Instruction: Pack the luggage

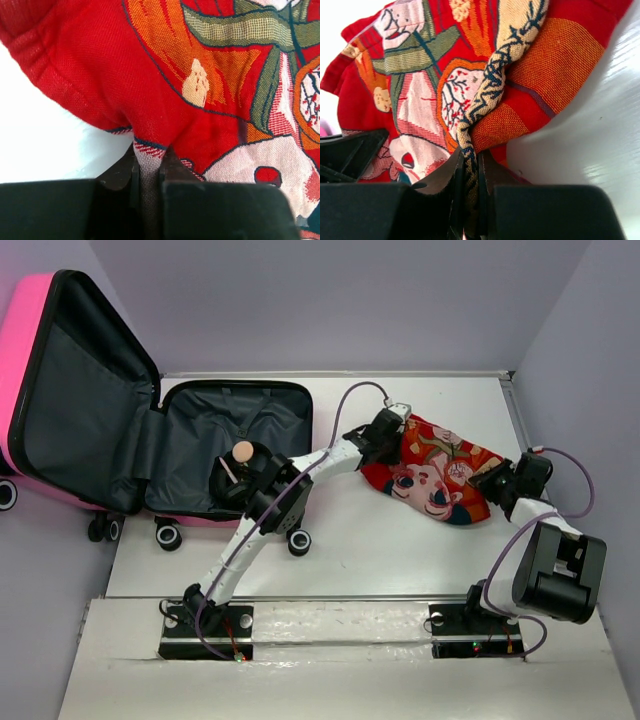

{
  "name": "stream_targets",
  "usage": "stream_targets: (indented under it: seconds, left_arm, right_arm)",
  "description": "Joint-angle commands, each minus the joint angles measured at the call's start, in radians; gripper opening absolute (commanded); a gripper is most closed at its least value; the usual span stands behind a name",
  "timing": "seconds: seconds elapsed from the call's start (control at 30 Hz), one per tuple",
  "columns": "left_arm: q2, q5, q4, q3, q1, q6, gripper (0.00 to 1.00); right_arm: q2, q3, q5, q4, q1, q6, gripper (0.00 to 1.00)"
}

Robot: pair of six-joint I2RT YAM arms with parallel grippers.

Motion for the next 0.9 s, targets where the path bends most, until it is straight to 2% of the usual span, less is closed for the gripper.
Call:
stream_targets:
  seconds: [0.0, 0.1, 0.27, 0.43, 0.53, 0.67, 0.8, 0.83, 0.87]
  left_arm:
    - [-0.031, 0.089, -0.038, -0.089, -0.016, -0.009, 0.06]
    - [-0.149, 0.083, -0.003, -0.14, -0.002, -0.004, 0.06]
    - [-0.347, 0.077, 0.003, -0.142, 0.033, 0.021, 0.06]
    - [-0.406, 0.158, -0.096, -0.001, 0.154, 0.016, 0.06]
    - [-0.442, 0.17, -0.162, 0.073, 0.206, 0.018, 0.06]
    - [-0.533, 0.201, -0.201, 0.067, 0.309, 0.008, 0.06]
    - [-0.665, 0.155, -0.239, -0.038, 0.476, -0.004, 0.06]
    - [-0.689, 0.138, -0.239, -0.039, 0.502, -0.004, 0.06]
    - [-0.717, 0.114, -0.242, -0.101, 0.528, -0.005, 0.06]
  right_arm:
    - [-0.04, -0.011, -0.072, 0.064, 0.0, 0.012, 0.07]
    - [-0.059, -0.009, -0.104, 0.065, 0.0, 0.008, 0.07]
    - [-0.124, 0.014, -0.191, 0.069, 0.02, 0.032, 0.07]
    - [-0.171, 0.081, -0.248, 0.073, 0.095, 0.089, 0.07]
    - [-0.158, 0.17, -0.205, 0.073, 0.242, 0.115, 0.07]
    - [-0.074, 0.31, -0.123, 0.104, 0.427, 0.147, 0.07]
    - [0.085, 0.51, -0.086, 0.163, 0.596, 0.179, 0.07]
    - [0.127, 0.511, -0.076, 0.164, 0.634, 0.179, 0.07]
    - [0.171, 0.59, -0.072, 0.177, 0.703, 0.182, 0.07]
